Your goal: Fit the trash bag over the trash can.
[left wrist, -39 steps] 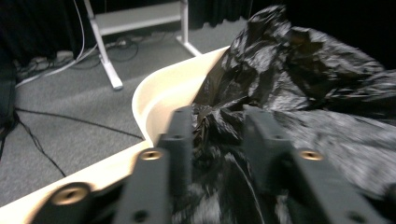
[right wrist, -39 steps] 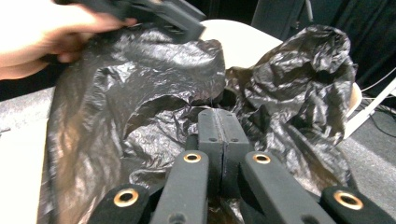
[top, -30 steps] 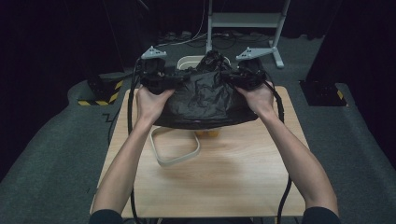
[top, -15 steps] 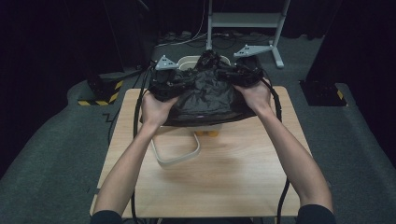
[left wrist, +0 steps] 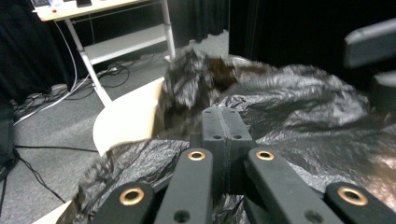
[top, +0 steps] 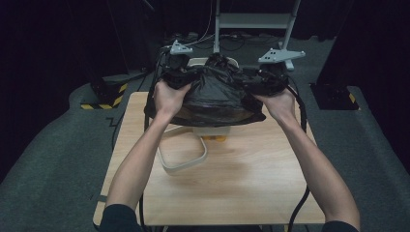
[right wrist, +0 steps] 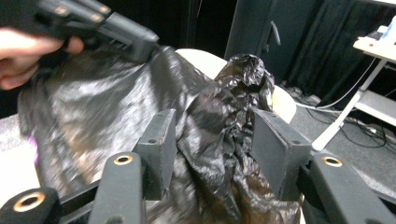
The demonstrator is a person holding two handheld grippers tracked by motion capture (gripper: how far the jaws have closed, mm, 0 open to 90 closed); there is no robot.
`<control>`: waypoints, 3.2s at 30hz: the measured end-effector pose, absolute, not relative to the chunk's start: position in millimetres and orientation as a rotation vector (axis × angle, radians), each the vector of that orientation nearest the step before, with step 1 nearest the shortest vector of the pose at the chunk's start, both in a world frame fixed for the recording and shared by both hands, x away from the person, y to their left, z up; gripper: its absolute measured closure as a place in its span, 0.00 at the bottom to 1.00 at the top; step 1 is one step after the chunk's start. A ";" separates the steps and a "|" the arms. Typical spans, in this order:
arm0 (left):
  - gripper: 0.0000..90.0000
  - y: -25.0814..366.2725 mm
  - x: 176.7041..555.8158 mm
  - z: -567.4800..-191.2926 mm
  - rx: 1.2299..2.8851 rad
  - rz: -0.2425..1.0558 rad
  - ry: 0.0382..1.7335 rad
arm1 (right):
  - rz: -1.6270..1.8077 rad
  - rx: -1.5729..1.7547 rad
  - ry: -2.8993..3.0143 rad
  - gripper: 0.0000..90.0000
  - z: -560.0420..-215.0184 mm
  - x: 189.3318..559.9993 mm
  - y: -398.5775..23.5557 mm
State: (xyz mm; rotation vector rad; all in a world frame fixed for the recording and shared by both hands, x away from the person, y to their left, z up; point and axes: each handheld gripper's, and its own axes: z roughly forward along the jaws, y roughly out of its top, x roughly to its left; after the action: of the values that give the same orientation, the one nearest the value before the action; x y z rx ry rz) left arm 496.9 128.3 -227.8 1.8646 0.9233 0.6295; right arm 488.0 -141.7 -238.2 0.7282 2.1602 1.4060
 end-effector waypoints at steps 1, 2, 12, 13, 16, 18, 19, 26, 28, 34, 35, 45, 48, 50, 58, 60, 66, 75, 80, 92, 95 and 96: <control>1.00 127.3 500.9 -227.9 1.856 0.617 0.932 | 1.401 0.734 2.168 0.55 -238.7 488.3 -141.2; 1.00 127.5 503.1 -227.9 1.858 0.613 0.936 | 1.388 0.738 2.184 0.57 -240.4 490.2 -139.8; 0.69 141.7 494.2 -237.4 1.839 0.599 0.945 | 1.373 0.712 2.203 1.00 -249.6 507.0 -128.3; 0.66 143.8 487.6 -236.7 1.838 0.612 0.944 | 1.368 0.715 2.197 1.00 -248.7 507.7 -127.4; 0.57 145.5 475.7 -234.4 1.864 0.672 0.946 | 1.355 0.747 2.176 1.00 -246.1 514.7 -124.4; 0.51 147.1 471.1 -233.3 1.879 0.676 0.955 | 1.361 0.779 2.158 1.00 -244.8 521.2 -123.9; 0.49 148.2 469.1 -233.4 1.881 0.674 0.956 | 1.362 0.786 2.153 1.00 -244.5 523.1 -123.7; 0.40 154.5 466.5 -244.3 1.852 0.607 0.970 | 1.328 0.853 2.130 1.00 -248.9 539.6 -121.5; 0.37 155.6 465.6 -246.6 1.857 0.601 0.963 | 1.329 0.869 2.127 1.00 -249.2 542.3 -122.5; 0.33 153.6 455.2 -247.9 1.844 0.579 0.913 | 1.324 0.899 2.102 1.00 -247.0 545.4 -125.0; 0.33 153.2 453.5 -248.0 1.854 0.576 0.900 | 1.324 0.906 2.099 1.00 -246.5 546.0 -125.5; 0.85 149.7 464.9 -245.5 1.883 0.667 0.903 | 1.344 0.905 2.123 0.90 -243.0 542.3 -129.4; 0.96 148.3 475.6 -242.2 1.866 0.646 0.929 | 1.365 0.893 2.099 0.72 -239.2 536.0 -135.5; 0.98 147.1 481.3 -240.3 1.866 0.633 0.949 | 1.397 0.881 2.073 0.67 -233.9 528.0 -144.1; 0.99 146.0 494.4 -238.2 1.874 0.648 0.994 | 1.382 0.782 2.080 0.58 -229.0 490.4 -165.3; 0.99 146.7 496.3 -238.1 1.884 0.659 0.997 | 1.360 0.768 2.105 0.57 -233.3 486.9 -164.5; 0.99 148.9 495.5 -236.8 1.879 0.660 1.000 | 1.343 0.756 2.189 0.57 -249.7 487.3 -155.9; 0.88 155.7 489.2 -235.7 1.845 0.645 0.969 | 1.262 0.748 2.160 0.97 -251.6 492.4 -147.9; 0.60 161.6 471.5 -235.9 1.826 0.670 0.941 | 1.278 0.764 2.142 0.99 -246.2 499.2 -147.8; 0.63 168.7 456.1 -256.3 1.860 0.786 0.942 | 1.320 0.884 2.123 0.99 -241.2 526.4 -146.8; 0.78 169.0 460.4 -257.3 1.867 0.782 0.952 | 1.339 0.896 2.129 0.92 -246.5 528.5 -149.3; 0.82 169.3 461.3 -257.4 1.871 0.777 0.954 | 1.347 0.895 2.119 0.88 -248.0 527.4 -151.4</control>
State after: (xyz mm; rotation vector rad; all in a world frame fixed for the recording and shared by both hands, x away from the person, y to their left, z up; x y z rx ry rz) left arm 461.3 169.3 -257.4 1.8715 0.9538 0.7772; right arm 527.4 -151.4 -248.0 0.8952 2.1186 1.3472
